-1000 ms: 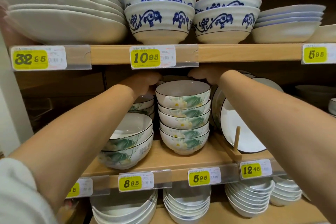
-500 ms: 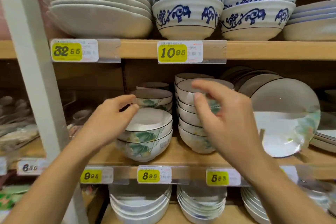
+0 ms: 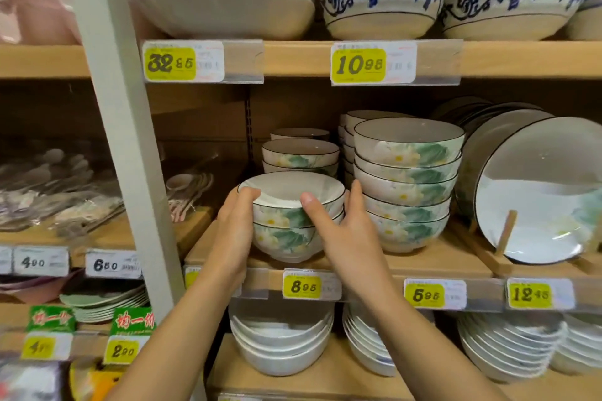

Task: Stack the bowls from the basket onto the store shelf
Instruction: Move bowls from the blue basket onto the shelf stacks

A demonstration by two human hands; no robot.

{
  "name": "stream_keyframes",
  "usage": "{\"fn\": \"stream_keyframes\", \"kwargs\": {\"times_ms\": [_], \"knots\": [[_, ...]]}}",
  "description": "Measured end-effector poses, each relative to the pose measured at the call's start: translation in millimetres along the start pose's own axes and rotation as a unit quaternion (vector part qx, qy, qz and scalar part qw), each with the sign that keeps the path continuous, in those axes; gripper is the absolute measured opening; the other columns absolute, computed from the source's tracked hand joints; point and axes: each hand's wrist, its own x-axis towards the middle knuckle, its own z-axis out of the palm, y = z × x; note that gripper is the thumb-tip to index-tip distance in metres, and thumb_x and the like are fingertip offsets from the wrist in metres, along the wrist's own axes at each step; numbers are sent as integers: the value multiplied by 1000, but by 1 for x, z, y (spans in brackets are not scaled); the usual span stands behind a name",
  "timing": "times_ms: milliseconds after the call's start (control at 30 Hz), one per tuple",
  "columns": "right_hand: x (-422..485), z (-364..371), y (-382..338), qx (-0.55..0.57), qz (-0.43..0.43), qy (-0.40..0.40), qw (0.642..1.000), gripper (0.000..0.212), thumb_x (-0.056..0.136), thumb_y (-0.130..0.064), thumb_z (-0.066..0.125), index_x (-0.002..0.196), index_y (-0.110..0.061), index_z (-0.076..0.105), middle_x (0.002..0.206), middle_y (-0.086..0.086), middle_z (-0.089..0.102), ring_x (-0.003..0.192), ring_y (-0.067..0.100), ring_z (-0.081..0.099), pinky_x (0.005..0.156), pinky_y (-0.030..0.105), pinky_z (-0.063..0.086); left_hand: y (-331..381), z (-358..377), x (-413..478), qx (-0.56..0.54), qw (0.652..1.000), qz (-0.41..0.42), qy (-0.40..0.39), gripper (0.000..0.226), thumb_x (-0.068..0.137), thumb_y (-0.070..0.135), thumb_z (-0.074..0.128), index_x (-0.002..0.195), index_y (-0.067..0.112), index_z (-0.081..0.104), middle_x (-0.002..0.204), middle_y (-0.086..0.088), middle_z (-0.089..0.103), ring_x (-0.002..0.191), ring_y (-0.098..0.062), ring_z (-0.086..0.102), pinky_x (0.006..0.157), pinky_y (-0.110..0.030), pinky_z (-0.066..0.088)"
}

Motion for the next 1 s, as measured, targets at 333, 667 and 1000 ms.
{"fn": "stream_keyframes", "kwargs": {"times_ms": [333,667,1000], "knots": [[10,-2,8,15,-21,-5,1000,47,91,-49,56,131,-41,32,105,-48,52,96,-30,47,79,-7,33,-14,13,7,10,994,80,77,38,76,40,43,109,34,60,92,14,68,89,-3,64,68,-25,49],[8,-6,-2,-42,10,-50,998,82,95,-59,35,155,-19,-2,161,-6,18,145,6,17,105,11,12,-14,8,8,39,997,51,54,44,85,50,44,125,34,48,106,15,61,93,0,61,71,-23,52],[69,6,-84,-289,-95,-33,952,25,94,-17,47,112,-12,63,110,9,66,108,32,55,82,31,40,69,7,99,162,984,-67,35,56,91,49,49,136,16,49,134,-10,54,117,-30,54,94,-39,45]]}}
